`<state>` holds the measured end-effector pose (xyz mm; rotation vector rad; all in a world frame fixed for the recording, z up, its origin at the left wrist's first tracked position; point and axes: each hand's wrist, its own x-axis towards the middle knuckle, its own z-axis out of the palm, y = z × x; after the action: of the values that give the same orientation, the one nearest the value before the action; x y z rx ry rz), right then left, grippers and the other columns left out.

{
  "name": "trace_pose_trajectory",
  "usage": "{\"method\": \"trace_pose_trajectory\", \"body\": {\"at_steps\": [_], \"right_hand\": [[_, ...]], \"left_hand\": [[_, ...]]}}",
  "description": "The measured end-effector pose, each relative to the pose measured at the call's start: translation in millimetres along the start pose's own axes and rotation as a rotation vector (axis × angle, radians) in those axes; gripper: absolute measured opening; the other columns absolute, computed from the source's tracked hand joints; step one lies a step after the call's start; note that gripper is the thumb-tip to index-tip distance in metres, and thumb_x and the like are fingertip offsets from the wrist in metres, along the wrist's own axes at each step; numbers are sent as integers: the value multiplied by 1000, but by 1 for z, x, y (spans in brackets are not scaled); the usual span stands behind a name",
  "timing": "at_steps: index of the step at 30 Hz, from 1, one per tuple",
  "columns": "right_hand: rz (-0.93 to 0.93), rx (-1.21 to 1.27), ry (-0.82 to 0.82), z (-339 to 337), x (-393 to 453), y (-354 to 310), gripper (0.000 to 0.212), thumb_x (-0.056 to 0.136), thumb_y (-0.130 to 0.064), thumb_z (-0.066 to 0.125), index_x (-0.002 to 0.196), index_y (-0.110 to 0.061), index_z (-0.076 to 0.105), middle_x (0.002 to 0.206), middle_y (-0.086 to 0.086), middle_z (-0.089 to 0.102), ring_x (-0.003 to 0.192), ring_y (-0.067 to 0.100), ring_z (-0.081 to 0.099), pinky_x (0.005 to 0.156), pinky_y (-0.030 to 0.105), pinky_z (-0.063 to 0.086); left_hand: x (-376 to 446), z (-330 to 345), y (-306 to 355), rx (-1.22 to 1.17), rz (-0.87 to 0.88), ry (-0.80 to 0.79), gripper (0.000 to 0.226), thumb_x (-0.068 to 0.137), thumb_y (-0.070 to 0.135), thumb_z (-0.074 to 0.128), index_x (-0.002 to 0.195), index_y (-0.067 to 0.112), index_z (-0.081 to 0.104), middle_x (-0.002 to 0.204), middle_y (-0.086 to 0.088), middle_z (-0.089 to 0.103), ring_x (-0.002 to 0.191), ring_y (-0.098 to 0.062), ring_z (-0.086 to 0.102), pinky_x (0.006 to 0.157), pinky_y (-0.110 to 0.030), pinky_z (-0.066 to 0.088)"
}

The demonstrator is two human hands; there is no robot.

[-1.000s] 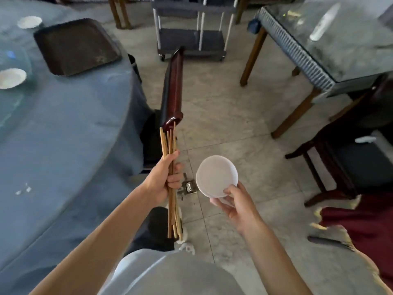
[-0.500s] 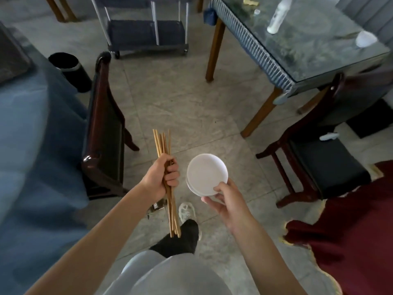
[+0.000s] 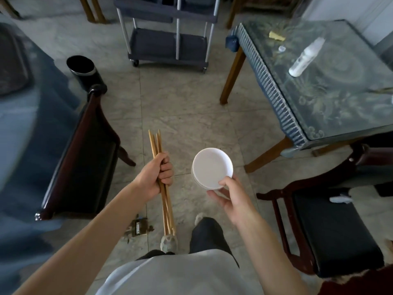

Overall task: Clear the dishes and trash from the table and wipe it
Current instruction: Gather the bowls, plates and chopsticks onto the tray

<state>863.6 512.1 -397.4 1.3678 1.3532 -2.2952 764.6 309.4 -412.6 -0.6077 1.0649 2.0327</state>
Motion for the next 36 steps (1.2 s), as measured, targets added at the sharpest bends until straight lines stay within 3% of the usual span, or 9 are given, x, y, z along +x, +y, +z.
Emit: {"method": "trace_pose_trajectory", "body": {"at_steps": [4, 8, 13, 19, 28, 36], "right_hand": [[25, -21, -70, 24, 56, -59, 39, 92, 3, 51, 121, -20, 65, 129, 16, 59, 123, 34, 59, 82, 43, 65], [60, -62, -143, 50, 125, -118, 42, 92, 3, 51, 126, -18, 64, 131, 17, 60, 123, 34, 61, 71, 35, 64], [90, -144, -241, 83, 190, -197, 41, 94, 4, 51, 125, -20, 64, 128, 14, 61, 122, 32, 62, 80, 41, 65], [144, -218, -295, 127, 254, -266, 38, 93, 4, 52, 122, -18, 64, 128, 17, 60, 121, 34, 61, 73, 40, 66], [173, -350, -384, 250, 333, -313, 39, 91, 4, 50, 125, -13, 62, 128, 17, 60, 115, 29, 62, 66, 36, 63], [186, -558, -464, 432, 407, -340, 40, 92, 2, 49, 123, -18, 64, 126, 14, 62, 118, 29, 62, 73, 38, 65]], "left_hand": [[55, 21, 34, -67, 42, 53, 36, 103, 30, 46, 68, 24, 39, 58, 8, 26, 39, -5, 26, 36, -17, 26], [118, 48, 73, -116, 116, 111, 36, 103, 28, 45, 68, 25, 37, 58, 8, 25, 40, -5, 24, 39, -18, 21], [169, 89, 120, -195, 165, 189, 36, 104, 29, 47, 69, 25, 37, 61, 7, 22, 42, -6, 24, 39, -18, 24], [201, 112, 170, -293, 227, 265, 36, 104, 30, 48, 69, 24, 39, 63, 7, 24, 44, -7, 26, 39, -18, 27], [267, 84, 265, -408, 297, 325, 36, 103, 28, 47, 69, 24, 38, 61, 7, 24, 42, -6, 25, 38, -18, 26], [321, 12, 404, -611, 410, 377, 39, 104, 29, 48, 67, 23, 38, 62, 7, 22, 44, -7, 24, 39, -18, 25]]}}
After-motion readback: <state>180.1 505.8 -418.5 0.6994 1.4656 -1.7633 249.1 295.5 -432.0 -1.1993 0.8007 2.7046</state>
